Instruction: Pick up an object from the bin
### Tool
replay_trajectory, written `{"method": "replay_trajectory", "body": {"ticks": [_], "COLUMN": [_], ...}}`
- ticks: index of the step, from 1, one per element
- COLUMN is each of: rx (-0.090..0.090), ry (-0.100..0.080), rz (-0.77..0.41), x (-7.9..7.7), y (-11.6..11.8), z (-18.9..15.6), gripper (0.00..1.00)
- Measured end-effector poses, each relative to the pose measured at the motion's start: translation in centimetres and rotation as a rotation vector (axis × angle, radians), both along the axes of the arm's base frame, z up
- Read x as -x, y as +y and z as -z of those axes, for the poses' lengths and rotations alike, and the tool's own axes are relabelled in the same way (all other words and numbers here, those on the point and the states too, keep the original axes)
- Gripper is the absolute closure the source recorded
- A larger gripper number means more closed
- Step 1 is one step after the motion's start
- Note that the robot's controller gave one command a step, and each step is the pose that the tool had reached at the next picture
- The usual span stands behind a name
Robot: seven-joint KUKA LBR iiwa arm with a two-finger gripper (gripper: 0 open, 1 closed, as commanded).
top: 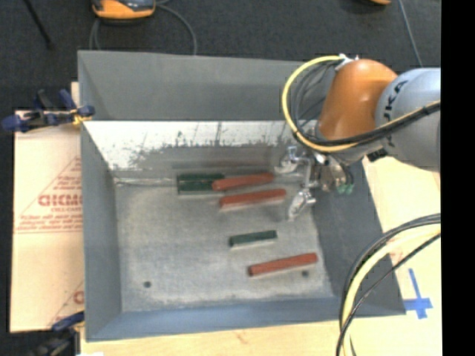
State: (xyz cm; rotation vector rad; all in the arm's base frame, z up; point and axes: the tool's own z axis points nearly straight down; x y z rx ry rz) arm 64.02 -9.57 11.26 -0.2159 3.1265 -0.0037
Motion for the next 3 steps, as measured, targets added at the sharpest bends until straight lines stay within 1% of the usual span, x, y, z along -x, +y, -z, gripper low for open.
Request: {"method": "replay_trajectory", "body": {"ticks": [1, 2, 3], "rx": [-0.002, -0.001, -0.001], "ry": [0.004, 0.004, 0.003], "rz": [0.02, 0.019, 0.034], "x": [0.4, 0.4, 1.2], "y": [5.0, 5.0, 4.2], "z": [3.0, 3.0, -10.7], "gripper": [1.0, 1.0, 1.0]}}
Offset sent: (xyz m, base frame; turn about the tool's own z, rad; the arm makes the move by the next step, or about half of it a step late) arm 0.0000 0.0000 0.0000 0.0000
